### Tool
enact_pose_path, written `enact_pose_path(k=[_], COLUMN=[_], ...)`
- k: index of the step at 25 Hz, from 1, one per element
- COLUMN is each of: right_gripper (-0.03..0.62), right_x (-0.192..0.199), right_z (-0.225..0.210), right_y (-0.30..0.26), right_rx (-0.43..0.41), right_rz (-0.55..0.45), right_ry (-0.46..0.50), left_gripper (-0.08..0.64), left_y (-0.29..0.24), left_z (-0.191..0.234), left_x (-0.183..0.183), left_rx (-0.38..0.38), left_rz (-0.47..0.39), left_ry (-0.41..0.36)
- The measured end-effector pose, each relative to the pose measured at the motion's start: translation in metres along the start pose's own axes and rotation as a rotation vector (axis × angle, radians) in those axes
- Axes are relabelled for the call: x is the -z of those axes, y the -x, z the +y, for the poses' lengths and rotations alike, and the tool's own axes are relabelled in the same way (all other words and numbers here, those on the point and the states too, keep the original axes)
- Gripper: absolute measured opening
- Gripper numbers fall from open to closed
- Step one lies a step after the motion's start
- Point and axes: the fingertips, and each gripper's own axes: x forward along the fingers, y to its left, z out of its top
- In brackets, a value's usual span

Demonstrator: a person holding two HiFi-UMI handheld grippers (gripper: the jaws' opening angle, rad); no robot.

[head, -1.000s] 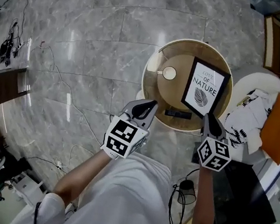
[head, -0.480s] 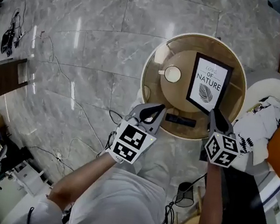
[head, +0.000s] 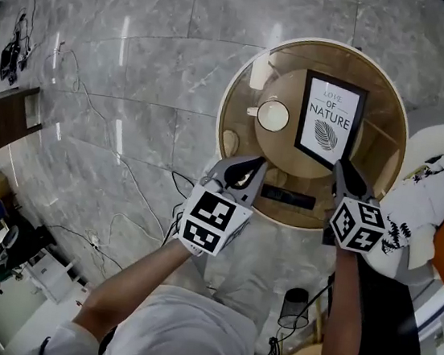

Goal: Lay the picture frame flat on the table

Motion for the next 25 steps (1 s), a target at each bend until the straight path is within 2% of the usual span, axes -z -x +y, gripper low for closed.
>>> enact_pose_path(k=[8,14,20,25], right_gripper=[0.067,0.067,0.071,0.077], right_x=[0.017,0.021,0.023,0.029], right_z=[-0.008,-0.012,-0.023,-0.036], right_y=[-0.05,-0.071,-0.085,-0.095], right_rx=[-0.072,-0.112,-0.089,-0.023], right_rz=[0.059,0.06,0.075,0.095], right_ry=[-0.01,-0.041,-0.079,-0.099], left_gripper=[0.005,0.005,0.005,0.005], left_y=[-0.023,-0.041,-0.056,-0.058], left_z=[0.009,0.02,0.026,0.026], left_x=[0.03,0.046,0.054,0.06], left_rx=[-0.013,-0.024,-0.02,-0.011], left_rz=[0.03,0.045,0.055,0.058], left_ry=[0.032,0.051,0.054,0.054])
